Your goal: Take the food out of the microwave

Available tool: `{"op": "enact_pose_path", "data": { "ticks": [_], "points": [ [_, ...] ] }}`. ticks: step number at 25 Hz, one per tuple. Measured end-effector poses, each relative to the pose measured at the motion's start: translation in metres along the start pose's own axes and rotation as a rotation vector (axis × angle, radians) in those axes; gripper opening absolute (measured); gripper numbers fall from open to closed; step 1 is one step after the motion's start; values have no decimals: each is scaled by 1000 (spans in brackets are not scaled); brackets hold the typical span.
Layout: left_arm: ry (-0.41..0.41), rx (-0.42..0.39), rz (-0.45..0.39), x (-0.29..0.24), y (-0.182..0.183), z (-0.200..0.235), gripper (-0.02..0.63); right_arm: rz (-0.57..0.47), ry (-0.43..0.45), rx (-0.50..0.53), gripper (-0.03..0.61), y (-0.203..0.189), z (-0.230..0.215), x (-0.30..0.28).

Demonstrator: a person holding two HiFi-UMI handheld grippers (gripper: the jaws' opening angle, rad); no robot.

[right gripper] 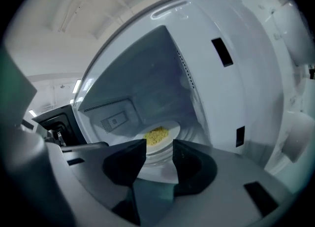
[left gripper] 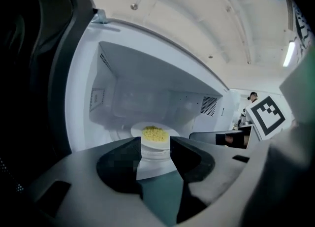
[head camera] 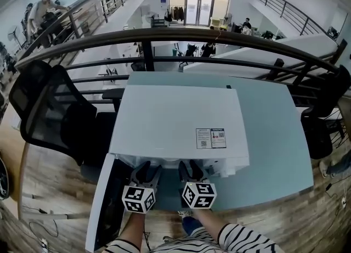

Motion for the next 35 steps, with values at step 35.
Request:
{"op": "enact_pose_path", "data": {
  "ticks": [35],
  "points": [
    [34,132,138,-63,-11,15,176,47,-26,38,170,-6,2,-42]
  ]
}}
Point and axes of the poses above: the fingertips, and each gripper's own axes: x backward along the fingers, z to its left, y out of its top, the point moved 3 cm from there along x, backward along the fingers, and after that the axes turned 1 degree about z, right-handed, at the moved point
